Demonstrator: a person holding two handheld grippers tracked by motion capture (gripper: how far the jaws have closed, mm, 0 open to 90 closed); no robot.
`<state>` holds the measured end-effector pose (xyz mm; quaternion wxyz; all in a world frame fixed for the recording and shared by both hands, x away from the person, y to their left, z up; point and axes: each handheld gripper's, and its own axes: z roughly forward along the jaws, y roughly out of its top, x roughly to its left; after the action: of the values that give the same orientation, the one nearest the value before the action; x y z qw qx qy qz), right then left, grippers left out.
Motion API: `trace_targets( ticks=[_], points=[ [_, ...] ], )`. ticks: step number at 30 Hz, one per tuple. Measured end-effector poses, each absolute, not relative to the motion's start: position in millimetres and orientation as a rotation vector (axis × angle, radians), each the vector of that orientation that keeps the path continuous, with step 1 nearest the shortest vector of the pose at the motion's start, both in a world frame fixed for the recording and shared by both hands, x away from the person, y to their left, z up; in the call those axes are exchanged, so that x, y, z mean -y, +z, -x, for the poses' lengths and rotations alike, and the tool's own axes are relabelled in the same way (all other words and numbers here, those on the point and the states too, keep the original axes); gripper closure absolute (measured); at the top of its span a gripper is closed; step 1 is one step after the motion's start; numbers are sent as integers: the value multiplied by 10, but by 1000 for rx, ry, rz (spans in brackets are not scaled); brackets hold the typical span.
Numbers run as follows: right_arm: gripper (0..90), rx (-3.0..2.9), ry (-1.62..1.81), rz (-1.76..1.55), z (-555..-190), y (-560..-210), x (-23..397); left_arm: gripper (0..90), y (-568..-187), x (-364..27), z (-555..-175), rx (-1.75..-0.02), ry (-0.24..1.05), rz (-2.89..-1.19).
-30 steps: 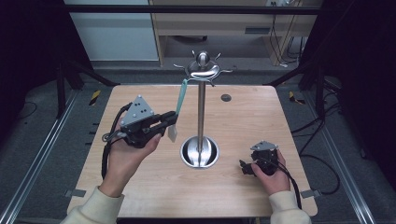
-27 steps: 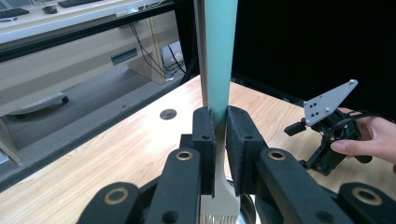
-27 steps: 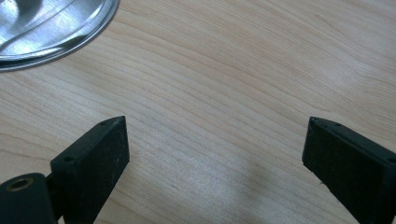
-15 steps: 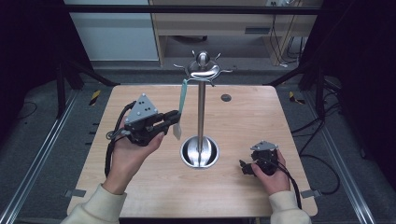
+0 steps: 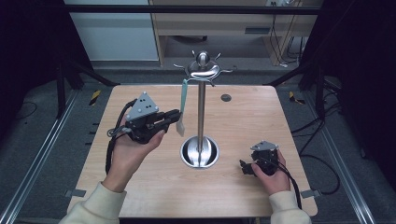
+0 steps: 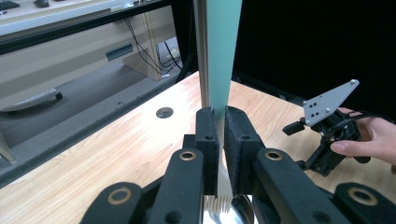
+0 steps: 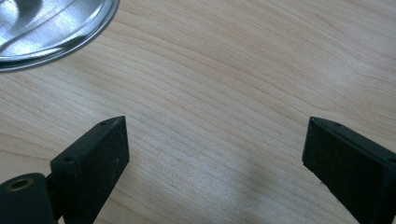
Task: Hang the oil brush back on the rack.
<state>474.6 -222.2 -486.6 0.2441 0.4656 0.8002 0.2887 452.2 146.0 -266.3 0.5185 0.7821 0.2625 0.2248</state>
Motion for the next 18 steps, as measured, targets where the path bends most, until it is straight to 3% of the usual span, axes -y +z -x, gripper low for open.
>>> trace_targets(
  ticks=[12, 18],
  points=[
    [79, -2181, 792, -1276, -4743, -4858, 2225, 793, -2656, -1523, -4469, -633, 575, -1877],
    [79, -2180, 792, -1276, -4742, -4858, 2223, 654, -2662, -1600, -4402, -647, 612, -1866]
  ],
)
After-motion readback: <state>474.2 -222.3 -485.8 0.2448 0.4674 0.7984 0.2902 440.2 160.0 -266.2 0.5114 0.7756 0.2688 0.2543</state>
